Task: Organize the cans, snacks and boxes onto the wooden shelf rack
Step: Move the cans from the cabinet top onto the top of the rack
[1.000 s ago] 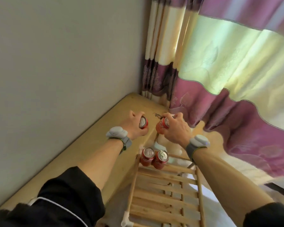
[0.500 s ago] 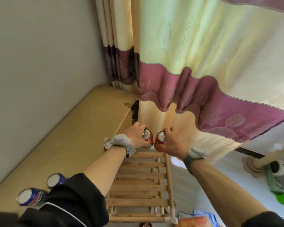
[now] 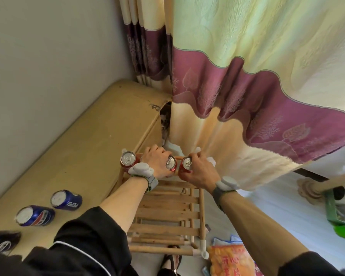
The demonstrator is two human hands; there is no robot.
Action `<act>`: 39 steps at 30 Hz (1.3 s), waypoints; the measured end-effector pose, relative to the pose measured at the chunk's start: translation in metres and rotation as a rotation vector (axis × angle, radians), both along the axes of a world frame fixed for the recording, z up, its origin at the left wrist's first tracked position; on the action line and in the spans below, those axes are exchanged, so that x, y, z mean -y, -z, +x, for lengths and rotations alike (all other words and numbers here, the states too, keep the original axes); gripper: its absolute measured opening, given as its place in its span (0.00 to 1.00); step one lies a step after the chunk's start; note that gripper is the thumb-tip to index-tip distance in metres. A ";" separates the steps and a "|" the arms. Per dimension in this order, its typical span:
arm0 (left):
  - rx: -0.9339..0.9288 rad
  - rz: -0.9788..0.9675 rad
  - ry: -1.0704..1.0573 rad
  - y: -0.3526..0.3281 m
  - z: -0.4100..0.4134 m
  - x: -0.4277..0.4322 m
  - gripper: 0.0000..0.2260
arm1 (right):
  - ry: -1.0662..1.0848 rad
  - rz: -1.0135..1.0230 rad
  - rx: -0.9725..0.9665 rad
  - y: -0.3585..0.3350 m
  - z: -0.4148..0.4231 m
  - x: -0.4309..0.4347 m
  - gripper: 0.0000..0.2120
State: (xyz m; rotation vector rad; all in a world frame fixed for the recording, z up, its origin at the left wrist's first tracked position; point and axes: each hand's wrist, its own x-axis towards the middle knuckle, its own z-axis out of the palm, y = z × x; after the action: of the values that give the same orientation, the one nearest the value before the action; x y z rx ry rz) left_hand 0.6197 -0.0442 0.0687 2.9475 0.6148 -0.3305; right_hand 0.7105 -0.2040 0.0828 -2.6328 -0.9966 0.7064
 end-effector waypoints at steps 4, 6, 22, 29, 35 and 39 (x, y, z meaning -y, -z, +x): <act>-0.006 0.009 -0.011 0.003 0.000 -0.002 0.34 | -0.018 0.010 0.001 0.005 -0.001 -0.003 0.33; -0.018 0.014 -0.006 0.002 0.001 -0.003 0.34 | -0.023 0.011 0.002 0.007 -0.001 -0.005 0.33; -0.048 -0.023 0.031 0.007 0.001 -0.004 0.36 | -0.071 -0.036 0.059 0.013 0.002 -0.012 0.32; -0.056 -0.020 0.031 0.007 -0.002 0.001 0.37 | -0.078 -0.059 0.057 0.011 0.001 -0.007 0.36; -0.041 -0.022 -0.004 -0.010 -0.016 -0.007 0.37 | -0.135 -0.128 0.122 -0.010 0.003 -0.006 0.38; -0.039 -0.008 -0.014 -0.028 -0.028 -0.020 0.34 | -0.202 -0.137 0.203 -0.032 0.004 -0.013 0.34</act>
State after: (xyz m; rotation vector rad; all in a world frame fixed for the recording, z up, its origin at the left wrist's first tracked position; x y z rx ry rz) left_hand 0.5915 -0.0242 0.0965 2.9343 0.6373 -0.3894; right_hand 0.7145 -0.1908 0.1147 -2.7920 -1.3300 0.5756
